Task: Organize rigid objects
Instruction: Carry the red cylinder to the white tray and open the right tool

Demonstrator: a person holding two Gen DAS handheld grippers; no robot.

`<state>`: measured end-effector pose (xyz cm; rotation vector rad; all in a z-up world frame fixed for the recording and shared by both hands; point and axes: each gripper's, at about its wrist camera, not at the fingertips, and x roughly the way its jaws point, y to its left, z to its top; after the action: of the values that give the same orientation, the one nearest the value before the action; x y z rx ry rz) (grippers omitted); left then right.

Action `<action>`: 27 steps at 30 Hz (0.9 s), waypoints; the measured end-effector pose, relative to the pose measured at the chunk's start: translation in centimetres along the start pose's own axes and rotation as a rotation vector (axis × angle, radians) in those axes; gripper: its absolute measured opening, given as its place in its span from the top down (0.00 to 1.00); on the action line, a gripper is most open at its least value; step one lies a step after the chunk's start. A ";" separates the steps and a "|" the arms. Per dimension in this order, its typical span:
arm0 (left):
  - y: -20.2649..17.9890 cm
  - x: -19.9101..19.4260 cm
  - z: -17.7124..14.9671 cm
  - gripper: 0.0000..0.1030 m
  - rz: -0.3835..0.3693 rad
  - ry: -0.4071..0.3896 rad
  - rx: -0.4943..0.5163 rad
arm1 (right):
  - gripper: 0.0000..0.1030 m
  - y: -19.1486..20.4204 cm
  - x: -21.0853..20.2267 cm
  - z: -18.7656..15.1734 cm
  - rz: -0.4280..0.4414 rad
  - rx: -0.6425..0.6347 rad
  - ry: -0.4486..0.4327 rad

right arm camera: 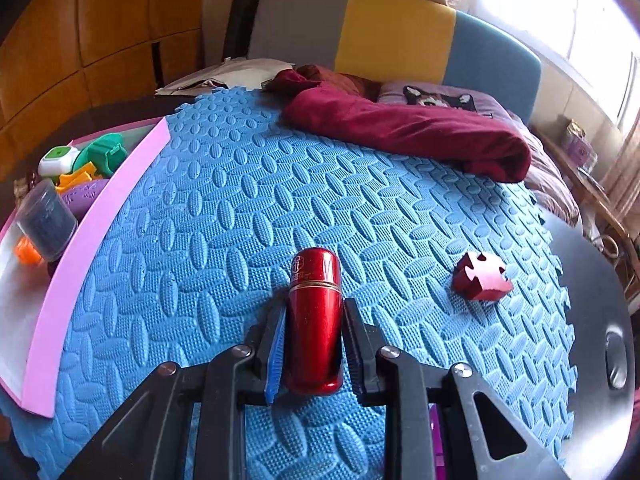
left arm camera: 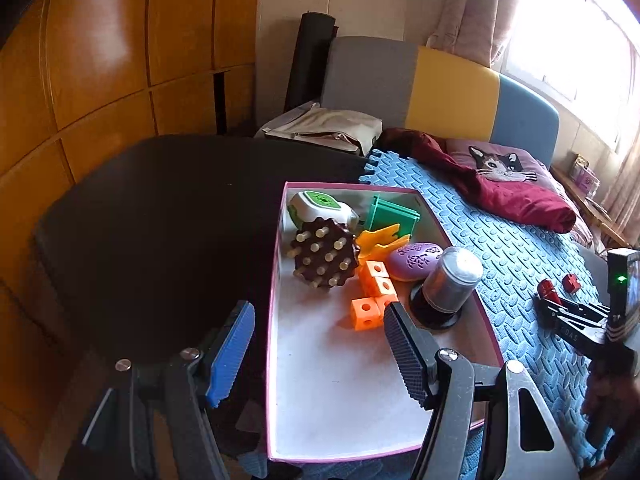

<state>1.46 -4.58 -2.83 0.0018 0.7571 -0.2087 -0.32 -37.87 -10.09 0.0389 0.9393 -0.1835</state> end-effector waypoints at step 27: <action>2.0 -1.3 0.6 0.34 0.059 -0.059 -0.036 | 0.75 16.0 -8.8 0.5 0.425 -0.367 -0.109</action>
<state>1.37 -2.46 -1.67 -0.0163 0.7005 -0.1385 -2.21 -20.94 -3.43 -0.1095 0.8238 0.3771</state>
